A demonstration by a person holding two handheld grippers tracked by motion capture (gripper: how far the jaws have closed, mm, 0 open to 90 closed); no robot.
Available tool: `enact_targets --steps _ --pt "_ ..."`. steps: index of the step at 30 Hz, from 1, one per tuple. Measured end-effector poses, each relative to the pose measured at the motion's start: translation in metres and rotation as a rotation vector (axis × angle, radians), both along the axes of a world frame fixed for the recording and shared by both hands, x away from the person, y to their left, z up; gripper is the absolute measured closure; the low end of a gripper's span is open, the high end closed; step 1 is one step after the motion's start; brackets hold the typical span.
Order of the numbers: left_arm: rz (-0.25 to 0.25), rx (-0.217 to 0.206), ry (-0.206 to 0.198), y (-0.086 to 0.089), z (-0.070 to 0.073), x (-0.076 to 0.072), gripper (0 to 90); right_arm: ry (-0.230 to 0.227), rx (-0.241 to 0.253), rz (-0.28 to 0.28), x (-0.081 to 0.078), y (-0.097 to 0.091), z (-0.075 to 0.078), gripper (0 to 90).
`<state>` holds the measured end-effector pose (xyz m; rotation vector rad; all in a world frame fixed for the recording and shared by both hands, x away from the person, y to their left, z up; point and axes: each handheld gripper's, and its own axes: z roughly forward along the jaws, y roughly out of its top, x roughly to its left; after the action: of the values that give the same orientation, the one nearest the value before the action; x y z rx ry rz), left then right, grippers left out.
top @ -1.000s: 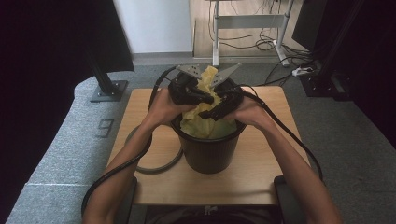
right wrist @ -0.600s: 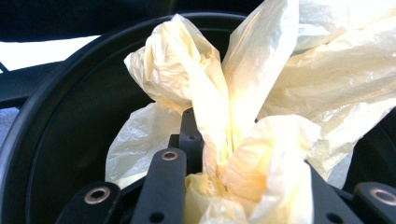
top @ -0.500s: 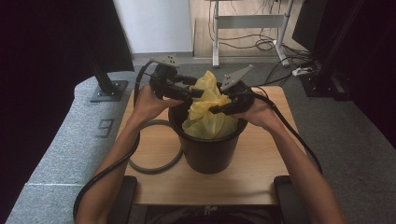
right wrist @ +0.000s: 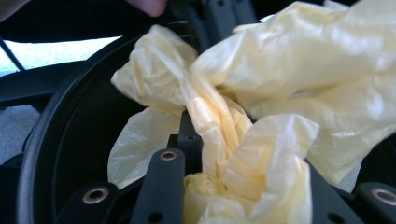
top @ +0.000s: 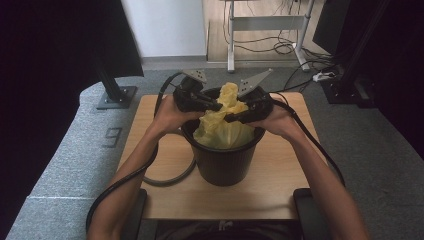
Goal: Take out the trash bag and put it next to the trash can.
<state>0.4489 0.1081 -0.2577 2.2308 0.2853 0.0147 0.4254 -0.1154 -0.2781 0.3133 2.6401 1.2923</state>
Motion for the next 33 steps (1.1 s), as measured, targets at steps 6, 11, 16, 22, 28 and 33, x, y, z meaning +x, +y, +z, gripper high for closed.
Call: enact_targets --steps 6,11,16,22,28,33 --pt "-0.043 -0.001 0.022 -0.003 0.002 -0.006 88.4 -0.017 -0.011 -0.121 0.005 0.000 0.001 29.9" --pt "-0.106 -0.047 0.044 -0.015 0.001 -0.009 86.9 -0.027 0.010 -0.026 -0.001 0.013 -0.004 26.0" --pt "-0.083 -0.117 0.017 -0.011 0.011 -0.013 63.4 -0.055 -0.005 0.044 -0.007 0.017 -0.004 68.9" --pt "0.031 -0.131 0.001 0.023 0.019 -0.009 42.0 -0.052 0.086 -0.007 -0.004 -0.006 0.007 77.5" --pt "0.111 -0.052 0.009 0.041 -0.003 0.005 34.0 -0.061 0.096 -0.033 -0.006 -0.021 0.019 77.5" --pt "0.129 0.085 -0.011 0.029 -0.021 0.014 34.3 -0.054 0.143 -0.006 -0.007 -0.023 0.025 77.5"
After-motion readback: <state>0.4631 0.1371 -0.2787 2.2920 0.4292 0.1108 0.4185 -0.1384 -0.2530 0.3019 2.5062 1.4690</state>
